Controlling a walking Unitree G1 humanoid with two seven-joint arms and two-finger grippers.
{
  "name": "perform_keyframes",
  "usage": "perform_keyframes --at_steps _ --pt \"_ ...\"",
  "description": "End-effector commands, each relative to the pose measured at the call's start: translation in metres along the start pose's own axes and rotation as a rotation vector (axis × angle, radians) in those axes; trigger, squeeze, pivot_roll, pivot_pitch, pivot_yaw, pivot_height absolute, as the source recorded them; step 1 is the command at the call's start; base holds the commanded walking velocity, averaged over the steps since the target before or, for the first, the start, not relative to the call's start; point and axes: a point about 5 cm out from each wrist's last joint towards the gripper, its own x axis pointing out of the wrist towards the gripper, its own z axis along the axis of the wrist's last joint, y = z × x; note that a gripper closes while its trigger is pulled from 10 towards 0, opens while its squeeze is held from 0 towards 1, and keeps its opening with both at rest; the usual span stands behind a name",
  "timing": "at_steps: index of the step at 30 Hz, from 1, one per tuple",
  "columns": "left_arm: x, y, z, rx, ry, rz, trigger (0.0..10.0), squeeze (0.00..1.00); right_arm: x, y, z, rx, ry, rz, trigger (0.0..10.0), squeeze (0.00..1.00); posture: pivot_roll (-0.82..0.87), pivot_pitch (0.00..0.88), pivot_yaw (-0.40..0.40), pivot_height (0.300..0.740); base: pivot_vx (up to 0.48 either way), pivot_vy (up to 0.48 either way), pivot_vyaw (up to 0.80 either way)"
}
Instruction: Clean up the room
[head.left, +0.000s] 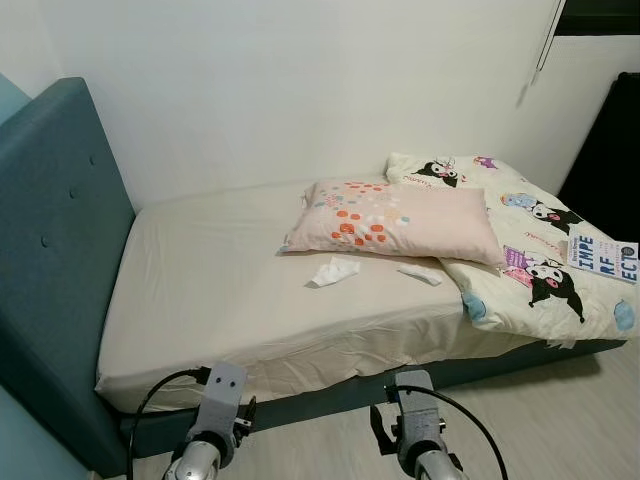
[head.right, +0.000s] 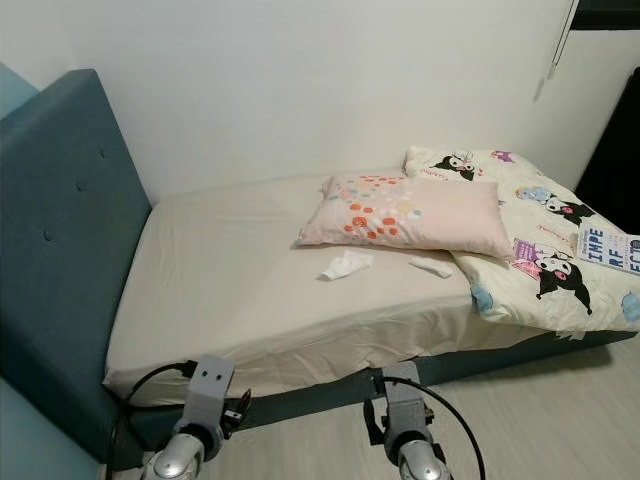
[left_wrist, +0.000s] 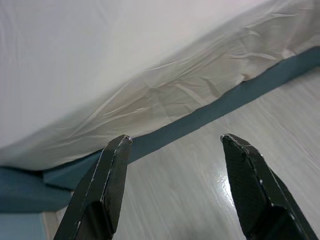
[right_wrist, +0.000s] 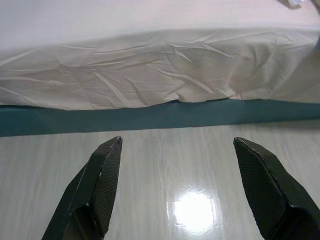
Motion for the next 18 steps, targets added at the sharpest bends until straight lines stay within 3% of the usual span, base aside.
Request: perform_keyframes --at_steps 1,18 --pt "-0.0025 0.0021 -0.002 0.023 -0.003 -0.009 10.0 0.0 -0.0012 0.0014 -0.0037 -0.007 0.012 0.006 10.0 0.0 -0.04 0.028 -0.016 0.74 0.0 0.0 0.0" --pt "-0.0017 0.0007 -0.0013 0.014 0.002 -0.002 10.0 0.0 -0.0018 0.0043 -0.0045 0.036 0.011 0.02 10.0 0.0 -0.04 0.025 -0.017 0.74 0.0 0.0 0.0"
